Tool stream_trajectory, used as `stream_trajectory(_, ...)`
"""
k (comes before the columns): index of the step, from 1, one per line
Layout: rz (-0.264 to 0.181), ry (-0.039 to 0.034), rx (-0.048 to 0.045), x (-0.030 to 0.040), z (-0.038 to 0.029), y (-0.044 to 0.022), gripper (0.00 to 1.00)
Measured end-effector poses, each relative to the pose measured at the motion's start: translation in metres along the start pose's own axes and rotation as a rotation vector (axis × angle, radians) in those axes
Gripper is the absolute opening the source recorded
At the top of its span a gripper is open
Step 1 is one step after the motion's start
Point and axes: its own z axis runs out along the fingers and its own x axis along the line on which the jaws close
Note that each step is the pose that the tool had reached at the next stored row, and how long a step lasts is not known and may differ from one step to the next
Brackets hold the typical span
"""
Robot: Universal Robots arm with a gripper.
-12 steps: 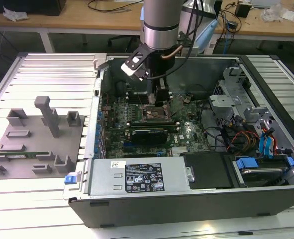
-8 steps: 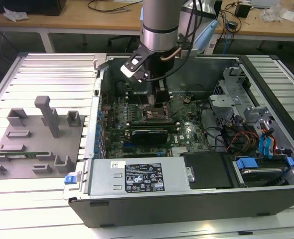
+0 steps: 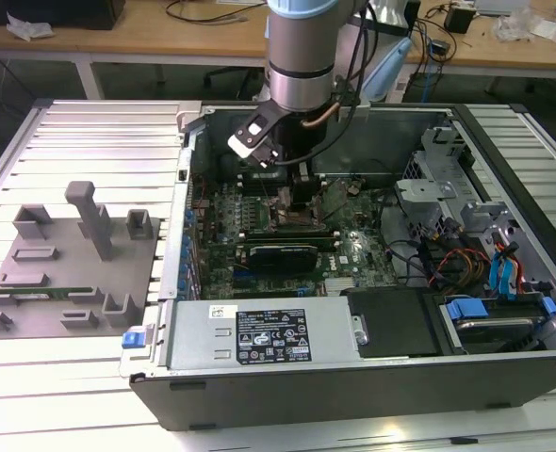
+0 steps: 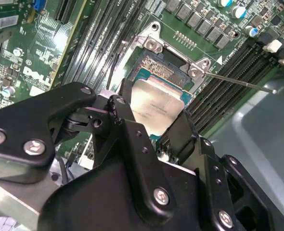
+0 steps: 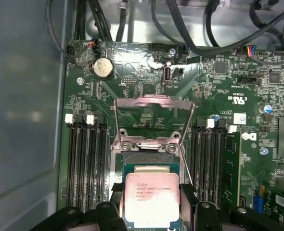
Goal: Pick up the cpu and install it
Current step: 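Place the cpu into insertion slot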
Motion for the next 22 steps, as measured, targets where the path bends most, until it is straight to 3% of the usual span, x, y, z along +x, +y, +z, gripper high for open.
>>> stream_trajectory(3, 0.0, -0.0035, 0.0001, 0.0001, 0.0005, 0.0, 0.55)
stream_trajectory(5, -0.001, -0.0245, 0.001, 0.0, 0.0012, -0.0001, 0.55)
stream_trajectory(6, -0.001, -0.0314, 0.0014, 0.0, 0.0014, 0.0, 0.55)
stream_trajectory(10, -0.002, -0.0317, 0.0014, 0.0001, 0.0015, 0.0, 0.55)
stream_trajectory(14, -0.002, -0.0452, 0.002, 0.0001, 0.0065, -0.0003, 0.55)
stream_trajectory(22, 0.002, -0.0468, 0.0017, 0.0018, 0.0115, -0.0006, 0.55)
